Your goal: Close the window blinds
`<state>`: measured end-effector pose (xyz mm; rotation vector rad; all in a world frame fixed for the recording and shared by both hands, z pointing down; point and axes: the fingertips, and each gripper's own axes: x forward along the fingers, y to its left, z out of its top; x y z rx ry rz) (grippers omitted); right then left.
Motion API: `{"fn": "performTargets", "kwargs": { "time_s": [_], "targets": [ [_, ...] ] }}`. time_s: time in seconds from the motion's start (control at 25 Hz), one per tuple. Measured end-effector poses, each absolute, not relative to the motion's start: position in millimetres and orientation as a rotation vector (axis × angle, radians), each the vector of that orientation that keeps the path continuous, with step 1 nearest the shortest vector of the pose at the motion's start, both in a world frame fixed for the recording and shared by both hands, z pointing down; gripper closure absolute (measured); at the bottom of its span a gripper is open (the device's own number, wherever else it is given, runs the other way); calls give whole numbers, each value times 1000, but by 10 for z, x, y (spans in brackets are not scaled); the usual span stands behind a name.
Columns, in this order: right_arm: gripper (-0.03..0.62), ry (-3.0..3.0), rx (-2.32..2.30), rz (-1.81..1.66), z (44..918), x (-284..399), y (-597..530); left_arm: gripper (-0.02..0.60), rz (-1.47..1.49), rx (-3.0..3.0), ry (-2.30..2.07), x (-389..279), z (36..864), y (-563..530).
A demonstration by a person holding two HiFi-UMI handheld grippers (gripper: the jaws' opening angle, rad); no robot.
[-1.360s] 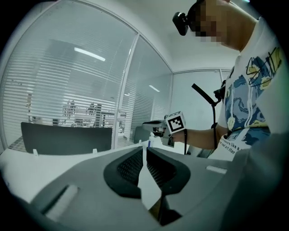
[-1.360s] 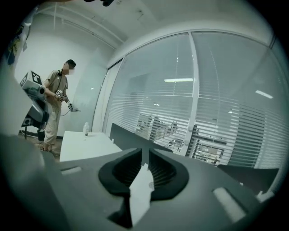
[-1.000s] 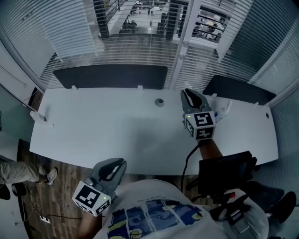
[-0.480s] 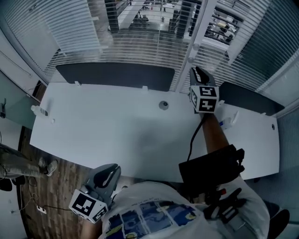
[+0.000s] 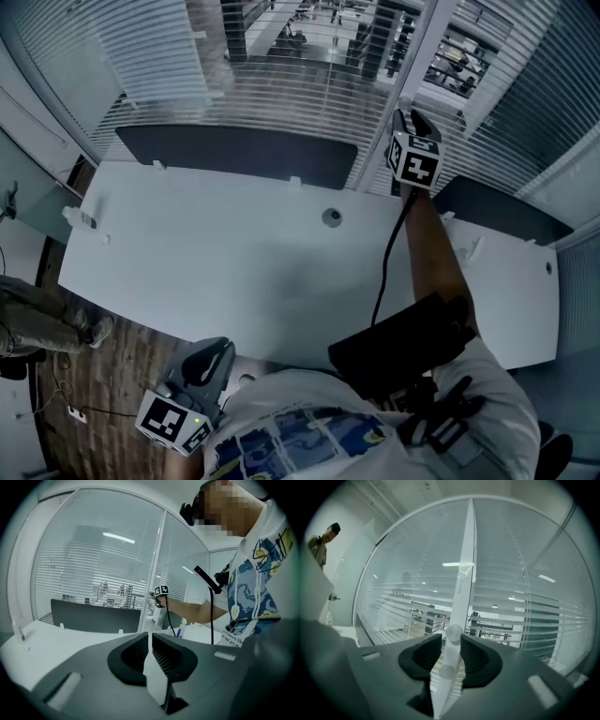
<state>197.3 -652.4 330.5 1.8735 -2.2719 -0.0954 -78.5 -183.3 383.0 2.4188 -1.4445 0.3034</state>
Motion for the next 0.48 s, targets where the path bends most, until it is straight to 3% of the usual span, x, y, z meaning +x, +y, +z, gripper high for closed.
{"fn": "performTargets", "kwargs": {
  "time_s": [0.48],
  "targets": [
    [465,-2247,1988,21,3261,1964,-6781,552,307,2375,-1468,-893,3874,-1723]
  ]
}}
